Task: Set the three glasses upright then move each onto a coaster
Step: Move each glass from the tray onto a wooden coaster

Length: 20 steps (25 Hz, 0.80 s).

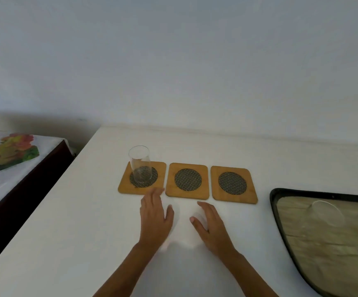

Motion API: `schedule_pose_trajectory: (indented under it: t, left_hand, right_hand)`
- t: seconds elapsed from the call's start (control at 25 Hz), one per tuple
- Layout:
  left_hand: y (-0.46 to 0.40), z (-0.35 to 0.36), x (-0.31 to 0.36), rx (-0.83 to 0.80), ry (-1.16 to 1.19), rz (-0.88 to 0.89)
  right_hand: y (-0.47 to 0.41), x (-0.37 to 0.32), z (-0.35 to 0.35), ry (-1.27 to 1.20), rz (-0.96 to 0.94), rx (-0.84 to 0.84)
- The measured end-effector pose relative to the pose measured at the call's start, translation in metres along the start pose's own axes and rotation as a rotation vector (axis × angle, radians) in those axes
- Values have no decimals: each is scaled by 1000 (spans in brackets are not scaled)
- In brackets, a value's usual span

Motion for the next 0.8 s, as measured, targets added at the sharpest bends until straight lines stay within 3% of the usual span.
schedule_pose_trajectory:
  t: [0.08, 0.2, 0.36, 0.48, 0.64, 0.8]
  left_hand:
    - [22, 25, 18, -208, -63, 50]
    - [46, 49, 27, -400, -206, 103]
    - [56, 51, 28, -439, -312, 172]
    - [59, 52, 30, -442, -327, 155]
    - [62, 52, 33, -466, -363, 126]
    - [64, 50, 39, -447, -346, 101]
  right_hand:
    - [5, -2, -19, -72, 27, 13]
    - [24, -13, -70, -92, -96, 206]
    - [51, -16, -168, -48, -201, 618]
    - [63, 11, -232, 66, -103, 775]
    - [65, 72, -265, 112, 186, 596]
    - [67, 106, -254, 8, 239, 405]
Point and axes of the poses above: each hand's wrist, its own y-axis away from the middle knuckle, its own z-axis out of the palm, x = y × z, the point moved 5 cm from there along -y, towards the middle knuckle, and after that the axes turned 5 degrees about z, right-handed, at the moved point
